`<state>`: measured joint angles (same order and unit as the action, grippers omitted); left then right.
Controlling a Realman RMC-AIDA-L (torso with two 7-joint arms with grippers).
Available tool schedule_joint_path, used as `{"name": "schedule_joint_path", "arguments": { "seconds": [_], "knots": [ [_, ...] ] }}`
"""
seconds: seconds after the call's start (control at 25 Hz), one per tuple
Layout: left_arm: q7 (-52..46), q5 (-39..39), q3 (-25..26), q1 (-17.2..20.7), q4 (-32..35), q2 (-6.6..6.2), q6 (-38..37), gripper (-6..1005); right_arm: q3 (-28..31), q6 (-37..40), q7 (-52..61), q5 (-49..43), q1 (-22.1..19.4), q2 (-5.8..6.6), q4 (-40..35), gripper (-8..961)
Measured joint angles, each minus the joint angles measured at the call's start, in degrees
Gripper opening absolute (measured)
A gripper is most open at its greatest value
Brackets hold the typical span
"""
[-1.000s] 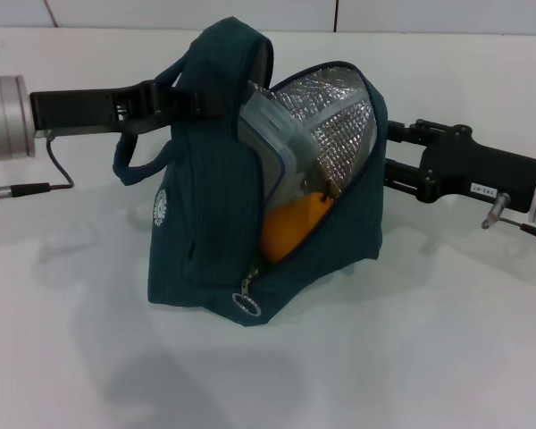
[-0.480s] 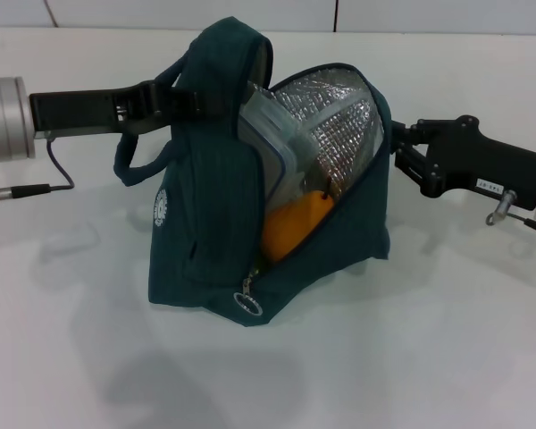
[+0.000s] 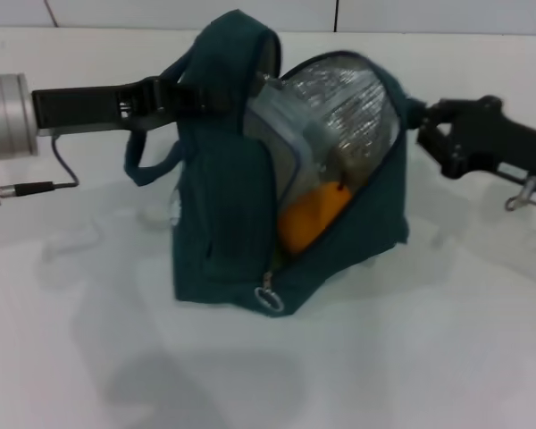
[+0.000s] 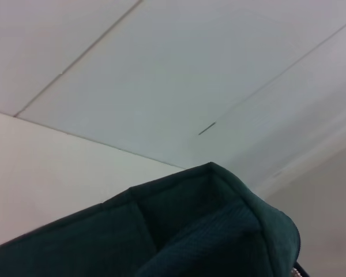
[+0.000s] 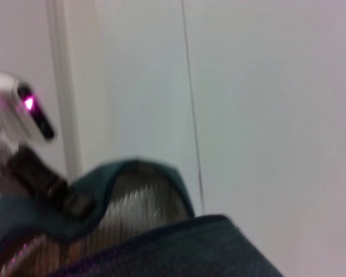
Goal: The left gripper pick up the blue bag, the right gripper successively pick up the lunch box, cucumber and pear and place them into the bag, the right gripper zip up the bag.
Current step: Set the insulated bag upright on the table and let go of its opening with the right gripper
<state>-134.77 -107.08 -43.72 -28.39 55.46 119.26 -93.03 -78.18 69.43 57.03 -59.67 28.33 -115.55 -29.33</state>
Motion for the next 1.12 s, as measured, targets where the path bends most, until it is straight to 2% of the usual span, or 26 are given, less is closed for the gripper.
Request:
{"name": "schedule_joint_path", "arguments": {
  "seconds": [0.16, 0.28, 0.32, 0.36, 0.44, 0.56, 0.72, 1.12],
  "knots": [
    [-0.01, 2.15, -3.67, 0.37, 0.00, 0.15, -0.05, 53, 1.67, 1.03, 1.54, 0.95, -4.12, 0.56, -6.71, 60],
    [0.35, 3.88, -7.88, 0.47, -0.65, 0.38, 0.45, 53, 2.96, 2.42, 4.20, 0.84, -6.56, 1.71, -10.67, 60],
    [0.35, 3.88, -7.88, 0.47, -0.65, 0.38, 0.45, 53, 3.39, 3.26, 5.43, 0.82, -7.37, 2.48, -11.55, 59],
    [2.43, 8.08, -13.55, 0.17, -3.76, 0.48, 1.80, 53, 3.63, 3.70, 5.84, 0.82, -7.69, 2.76, -11.73, 59],
    [4.10, 11.30, -17.03, -0.06, -5.84, 0.52, 2.79, 53, 4.62, 5.02, 6.61, 0.78, -8.69, 3.55, -11.84, 59],
    [6.95, 17.35, -24.94, -0.17, -8.26, 0.61, 5.88, 53, 6.31, 6.89, 7.02, 0.67, -10.97, 4.69, -11.63, 59],
    [8.76, 22.25, -30.92, -0.09, -9.70, 0.67, 10.67, 53, 7.15, 7.03, 7.28, 0.29, -11.85, 5.37, -11.83, 59],
    [13.50, 27.01, -32.15, -1.24, -14.17, 0.67, 14.72, 53, 8.95, 6.81, 8.22, -3.18, -8.83, 5.41, -11.44, 58]
  ]
}}
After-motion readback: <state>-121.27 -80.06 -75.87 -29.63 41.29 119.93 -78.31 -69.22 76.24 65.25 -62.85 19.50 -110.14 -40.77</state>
